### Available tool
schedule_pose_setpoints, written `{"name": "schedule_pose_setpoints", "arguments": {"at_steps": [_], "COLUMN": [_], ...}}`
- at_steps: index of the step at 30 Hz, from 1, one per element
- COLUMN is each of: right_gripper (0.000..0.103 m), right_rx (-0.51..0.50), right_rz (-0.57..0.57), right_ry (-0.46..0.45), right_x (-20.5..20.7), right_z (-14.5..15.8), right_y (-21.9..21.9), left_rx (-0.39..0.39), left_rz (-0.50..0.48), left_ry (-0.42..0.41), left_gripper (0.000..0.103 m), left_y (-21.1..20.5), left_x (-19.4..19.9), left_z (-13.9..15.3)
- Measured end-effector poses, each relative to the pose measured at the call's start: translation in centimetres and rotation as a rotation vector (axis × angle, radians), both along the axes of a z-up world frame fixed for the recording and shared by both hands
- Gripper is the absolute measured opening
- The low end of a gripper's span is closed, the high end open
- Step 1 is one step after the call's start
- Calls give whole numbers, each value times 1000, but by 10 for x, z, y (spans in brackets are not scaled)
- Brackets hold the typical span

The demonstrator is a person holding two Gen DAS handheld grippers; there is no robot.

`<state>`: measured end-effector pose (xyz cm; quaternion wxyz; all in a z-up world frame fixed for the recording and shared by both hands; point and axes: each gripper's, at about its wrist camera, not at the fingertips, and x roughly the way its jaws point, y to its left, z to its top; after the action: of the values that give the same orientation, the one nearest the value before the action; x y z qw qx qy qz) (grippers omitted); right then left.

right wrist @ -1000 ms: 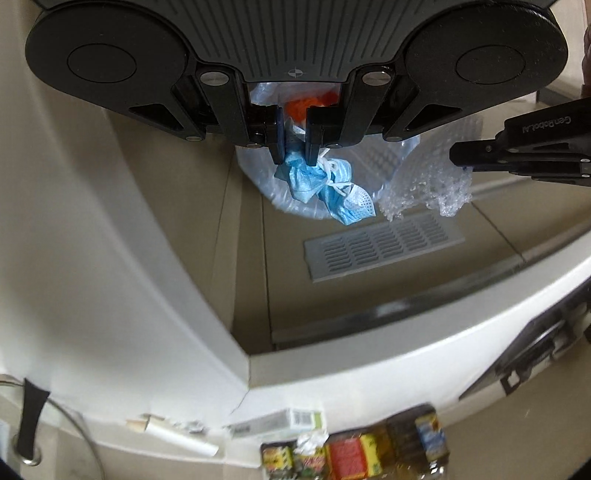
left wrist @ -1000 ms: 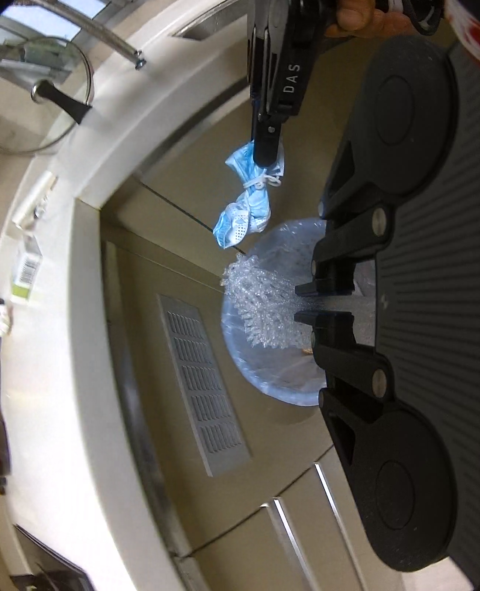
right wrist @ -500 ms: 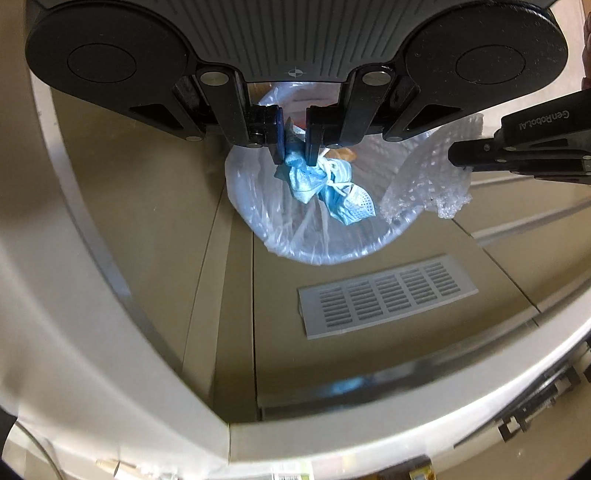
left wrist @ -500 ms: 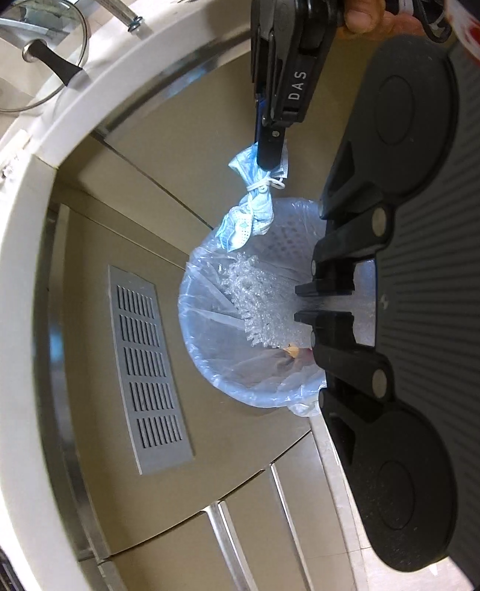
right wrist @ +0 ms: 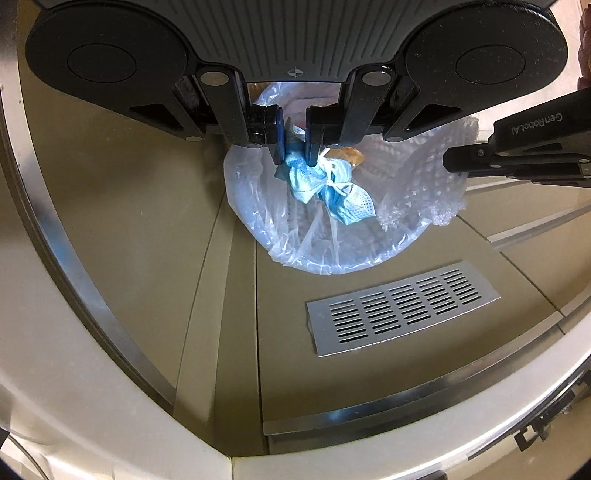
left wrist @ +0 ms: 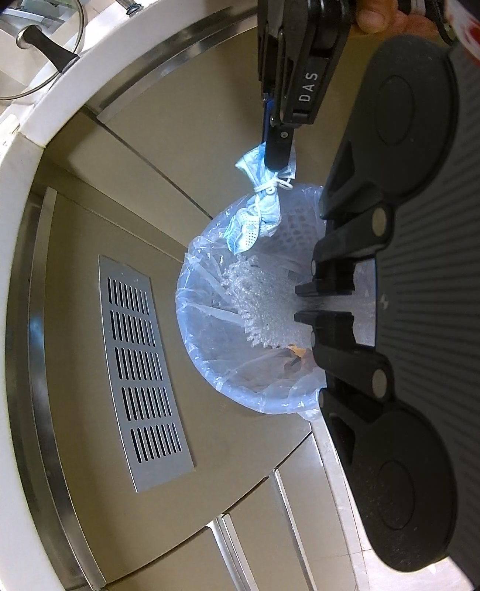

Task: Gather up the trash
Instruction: 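Open the left tool to drop the foam net while the right tool drops the mask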

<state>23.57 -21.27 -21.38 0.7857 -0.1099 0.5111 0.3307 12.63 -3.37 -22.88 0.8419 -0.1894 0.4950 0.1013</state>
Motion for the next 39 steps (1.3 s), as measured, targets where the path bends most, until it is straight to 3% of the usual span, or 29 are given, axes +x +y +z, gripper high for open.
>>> {"name": "schedule_pose_setpoints", "arguments": {"at_steps": [11,15,37,38,39], "right_gripper": [11,11,11,11,19], "right_rx": [-10,-11,28,31,34], "right_rz": [-8,-9,-17,-21,-24], "right_ry": [10,13,38,36,37], "right_x": [4,6,4,4,4], "right_z": [-5,-7,-10,-10,-11], "right_y": [5,7,19,19,19], "left_rx": [-8,-13,-1,-1,-2], "left_rz": [-10,0,35,36,34], "left_ry": [15,15,21,22,22], "left_gripper": [7,22,22,22,22], "left_y": [1,1,5,6,5], "left_x": [9,11,-8,-7,-8], "left_z": [-10,-10,8,7,8]}}
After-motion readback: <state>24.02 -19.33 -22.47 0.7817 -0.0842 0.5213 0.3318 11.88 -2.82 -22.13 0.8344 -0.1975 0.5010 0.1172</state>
